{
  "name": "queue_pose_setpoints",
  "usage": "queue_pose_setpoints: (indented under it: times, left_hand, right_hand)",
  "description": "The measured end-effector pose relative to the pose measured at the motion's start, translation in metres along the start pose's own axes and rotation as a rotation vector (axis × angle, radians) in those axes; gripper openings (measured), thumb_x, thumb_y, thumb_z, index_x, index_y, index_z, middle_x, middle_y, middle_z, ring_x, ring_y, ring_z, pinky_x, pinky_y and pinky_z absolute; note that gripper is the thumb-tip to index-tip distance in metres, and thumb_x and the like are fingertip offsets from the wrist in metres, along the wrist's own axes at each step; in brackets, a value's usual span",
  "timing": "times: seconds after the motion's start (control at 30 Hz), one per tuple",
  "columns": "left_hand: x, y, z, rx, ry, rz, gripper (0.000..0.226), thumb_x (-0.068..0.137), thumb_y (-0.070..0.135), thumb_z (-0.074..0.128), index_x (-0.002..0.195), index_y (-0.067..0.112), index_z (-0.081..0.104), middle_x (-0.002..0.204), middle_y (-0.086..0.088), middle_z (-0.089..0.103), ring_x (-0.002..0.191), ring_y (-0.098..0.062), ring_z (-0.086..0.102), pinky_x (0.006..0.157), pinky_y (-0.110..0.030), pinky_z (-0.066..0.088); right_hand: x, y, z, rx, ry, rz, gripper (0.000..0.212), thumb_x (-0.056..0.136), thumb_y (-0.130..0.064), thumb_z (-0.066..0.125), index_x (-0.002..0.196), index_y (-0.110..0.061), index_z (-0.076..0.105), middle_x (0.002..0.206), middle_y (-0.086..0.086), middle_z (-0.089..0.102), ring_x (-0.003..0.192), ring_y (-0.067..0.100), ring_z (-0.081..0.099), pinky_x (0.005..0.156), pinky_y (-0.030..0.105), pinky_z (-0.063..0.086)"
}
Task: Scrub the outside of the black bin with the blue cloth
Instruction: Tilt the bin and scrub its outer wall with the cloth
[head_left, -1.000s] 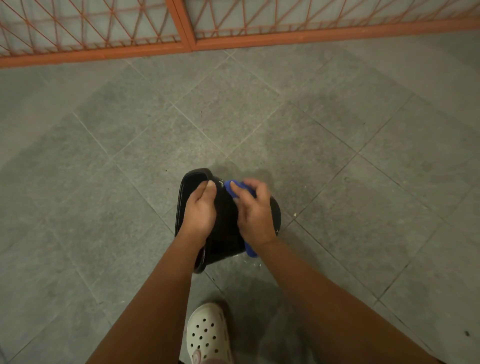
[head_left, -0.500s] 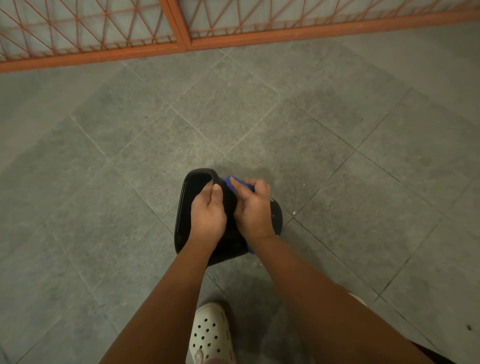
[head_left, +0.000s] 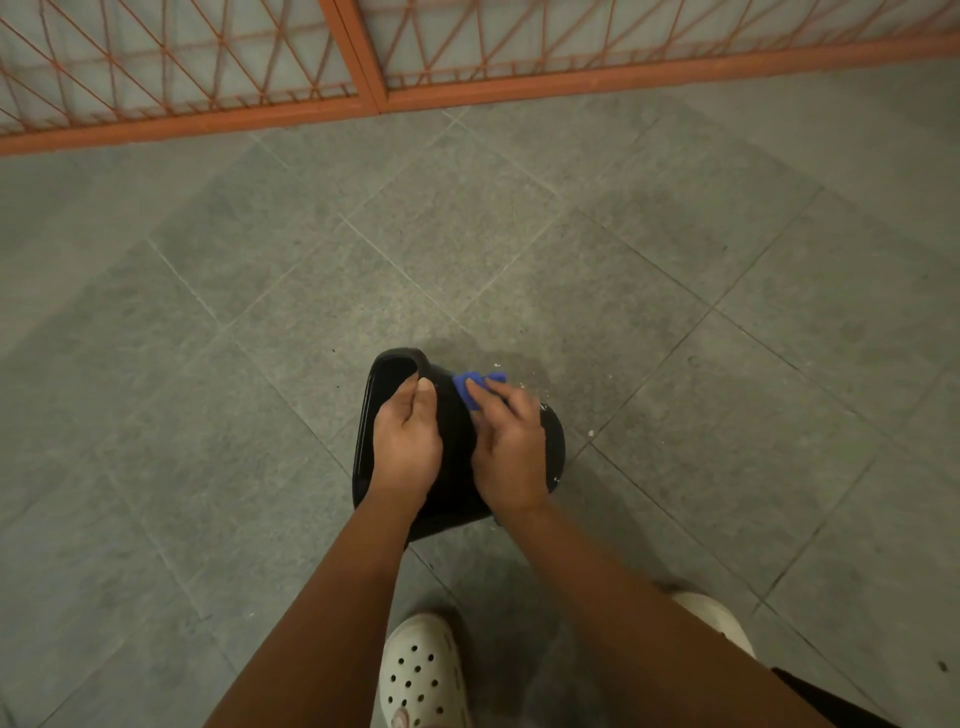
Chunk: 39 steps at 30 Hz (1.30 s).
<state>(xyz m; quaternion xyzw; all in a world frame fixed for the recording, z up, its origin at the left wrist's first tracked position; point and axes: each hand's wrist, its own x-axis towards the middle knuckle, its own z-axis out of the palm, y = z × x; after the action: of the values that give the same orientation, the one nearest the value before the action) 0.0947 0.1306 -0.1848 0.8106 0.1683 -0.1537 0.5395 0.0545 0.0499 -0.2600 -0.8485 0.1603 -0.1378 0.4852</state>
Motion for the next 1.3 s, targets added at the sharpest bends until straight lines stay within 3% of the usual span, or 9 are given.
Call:
queue_pose_setpoints:
  times: [0.1, 0.27, 0.37, 0.47, 0.57, 0.77, 0.97, 1.13, 1.3]
  left_hand:
    - [0.001, -0.002, -0.002, -0.017, -0.01, 0.022, 0.041, 0.094, 0.039, 0.039, 0.109, 0.011, 0.065, 0.102, -0.007, 0.069, 0.101, -0.021, 0.064, 0.097, -0.048, 0.047]
    - [0.003, -0.012, 0.001, -0.053, 0.027, 0.013, 0.068, 0.078, 0.058, 0.041, 0.122, 0.01, 0.06, 0.117, -0.009, 0.066, 0.114, -0.023, 0.06, 0.103, -0.048, 0.044]
    - [0.0, -0.005, 0.001, -0.049, 0.019, 0.002, 0.054, 0.086, 0.047, 0.043, 0.118, 0.008, 0.063, 0.11, -0.009, 0.068, 0.108, -0.022, 0.062, 0.101, -0.049, 0.045]
    - [0.001, -0.005, -0.001, -0.059, -0.02, 0.017, 0.032, 0.099, 0.026, 0.04, 0.099, 0.008, 0.066, 0.091, -0.006, 0.069, 0.091, -0.02, 0.065, 0.095, -0.052, 0.048]
    - [0.002, -0.006, 0.0, -0.062, -0.06, 0.056, 0.031, 0.1, 0.019, 0.038, 0.103, 0.007, 0.066, 0.097, -0.009, 0.07, 0.097, -0.022, 0.066, 0.097, -0.05, 0.047]
    - [-0.002, -0.006, 0.002, 0.013, -0.026, 0.061, 0.038, 0.099, 0.03, 0.04, 0.123, 0.009, 0.06, 0.111, -0.009, 0.067, 0.108, -0.021, 0.061, 0.101, -0.047, 0.045]
    - [0.002, -0.011, -0.001, -0.007, -0.014, 0.072, 0.031, 0.1, 0.023, 0.037, 0.112, 0.01, 0.064, 0.103, -0.006, 0.069, 0.101, -0.019, 0.064, 0.098, -0.047, 0.047]
    - [0.002, -0.014, -0.003, -0.045, 0.053, 0.045, 0.031, 0.093, 0.034, 0.039, 0.098, 0.019, 0.066, 0.095, -0.006, 0.069, 0.095, -0.024, 0.064, 0.094, -0.052, 0.048]
    - [0.004, -0.014, -0.002, -0.009, 0.041, 0.071, 0.039, 0.093, 0.035, 0.039, 0.107, 0.01, 0.064, 0.098, -0.01, 0.068, 0.097, -0.025, 0.064, 0.094, -0.052, 0.048]
  right_hand:
    - [-0.001, -0.008, 0.002, 0.018, -0.042, -0.09, 0.034, 0.091, -0.017, 0.047, 0.12, -0.016, 0.063, 0.11, 0.005, 0.06, 0.1, 0.023, 0.053, 0.088, 0.036, 0.046]
    - [0.019, 0.002, 0.005, -0.076, -0.087, -0.04, 0.034, 0.089, -0.019, 0.046, 0.117, -0.019, 0.066, 0.101, 0.009, 0.059, 0.089, 0.03, 0.051, 0.075, 0.049, 0.05]
    - [0.016, 0.006, 0.002, -0.11, -0.043, 0.077, 0.036, 0.085, -0.014, 0.048, 0.116, -0.016, 0.066, 0.102, 0.01, 0.057, 0.093, 0.03, 0.049, 0.079, 0.048, 0.049]
    - [0.006, -0.003, -0.001, -0.047, -0.028, -0.028, 0.033, 0.091, -0.017, 0.045, 0.117, -0.014, 0.066, 0.102, 0.011, 0.056, 0.094, 0.027, 0.048, 0.083, 0.036, 0.048]
    - [0.012, -0.015, 0.004, 0.003, -0.059, -0.124, 0.033, 0.091, -0.018, 0.046, 0.118, -0.016, 0.065, 0.101, 0.009, 0.056, 0.091, 0.023, 0.046, 0.082, 0.028, 0.044]
    - [0.03, -0.001, 0.001, -0.174, -0.097, 0.067, 0.038, 0.081, -0.006, 0.05, 0.115, -0.012, 0.066, 0.1, 0.016, 0.056, 0.091, 0.035, 0.048, 0.077, 0.049, 0.048]
    - [0.01, -0.026, 0.004, -0.044, -0.139, -0.02, 0.044, 0.091, -0.035, 0.035, 0.121, -0.018, 0.063, 0.103, 0.01, 0.054, 0.096, 0.028, 0.047, 0.081, 0.037, 0.045]
    - [0.02, 0.004, -0.003, -0.253, -0.288, 0.087, 0.039, 0.095, -0.022, 0.046, 0.133, -0.03, 0.051, 0.126, 0.003, 0.047, 0.116, 0.025, 0.037, 0.093, 0.045, 0.035]
    - [0.007, -0.002, -0.003, -0.158, -0.133, 0.069, 0.039, 0.089, -0.017, 0.042, 0.124, -0.018, 0.061, 0.121, 0.003, 0.056, 0.11, 0.027, 0.048, 0.086, 0.047, 0.045]
